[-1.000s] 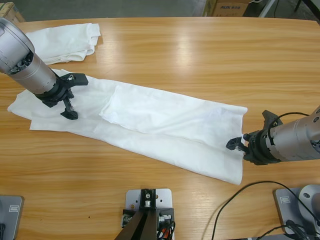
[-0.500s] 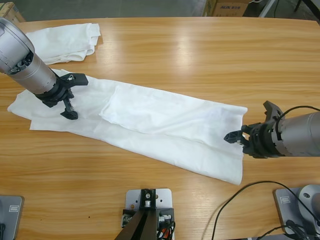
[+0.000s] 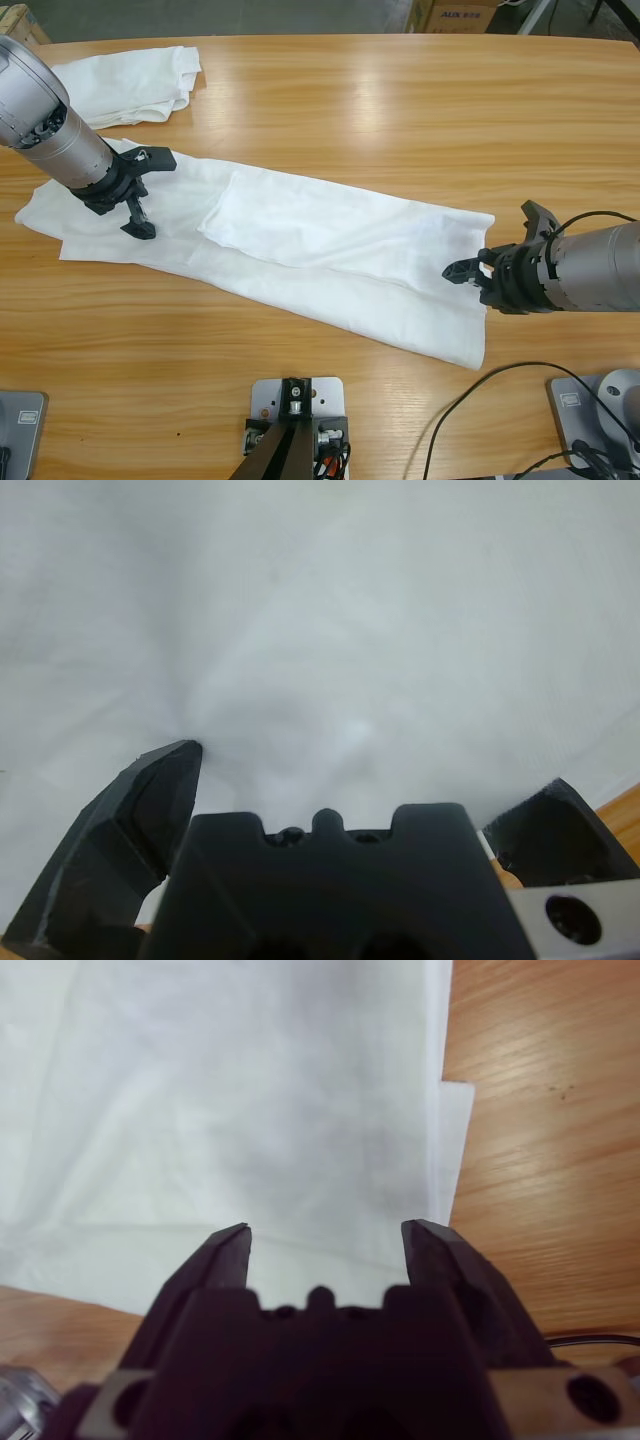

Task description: Fold clothes

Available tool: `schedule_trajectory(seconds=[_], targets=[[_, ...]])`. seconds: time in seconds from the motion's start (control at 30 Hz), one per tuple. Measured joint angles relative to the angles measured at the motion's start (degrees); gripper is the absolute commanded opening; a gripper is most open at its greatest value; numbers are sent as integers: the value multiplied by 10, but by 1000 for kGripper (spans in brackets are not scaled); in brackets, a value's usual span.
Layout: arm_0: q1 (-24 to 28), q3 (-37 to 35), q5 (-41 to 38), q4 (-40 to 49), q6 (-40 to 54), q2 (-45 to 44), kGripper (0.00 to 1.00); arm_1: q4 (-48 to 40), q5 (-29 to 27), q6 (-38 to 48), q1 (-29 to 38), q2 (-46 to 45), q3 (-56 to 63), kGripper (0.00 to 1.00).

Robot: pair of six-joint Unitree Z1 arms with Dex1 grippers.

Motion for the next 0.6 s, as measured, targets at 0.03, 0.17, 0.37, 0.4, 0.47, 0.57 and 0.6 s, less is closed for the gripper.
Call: schedule_trajectory(seconds=[0.03,0.17,0.37,0.4,0.47,0.57,0.6], targets=[[0,0,0,0,0,0,1000,1,0,0,-1,1,0,630],[0,0,0,0,0,0,998,4,0,0,-11,8,0,655],[0,0,0,0,0,0,998,5,0,-3,-24,26,0,660],[0,0,0,0,0,0,998,5,0,-4,-25,27,0,659],[0,0,0,0,0,0,1000,5,0,-5,-26,28,0,654],[0,0,0,0,0,0,1000,5,0,-7,-27,30,0,605],[0,0,0,0,0,0,1000,5,0,-8,-28,31,0,590]])
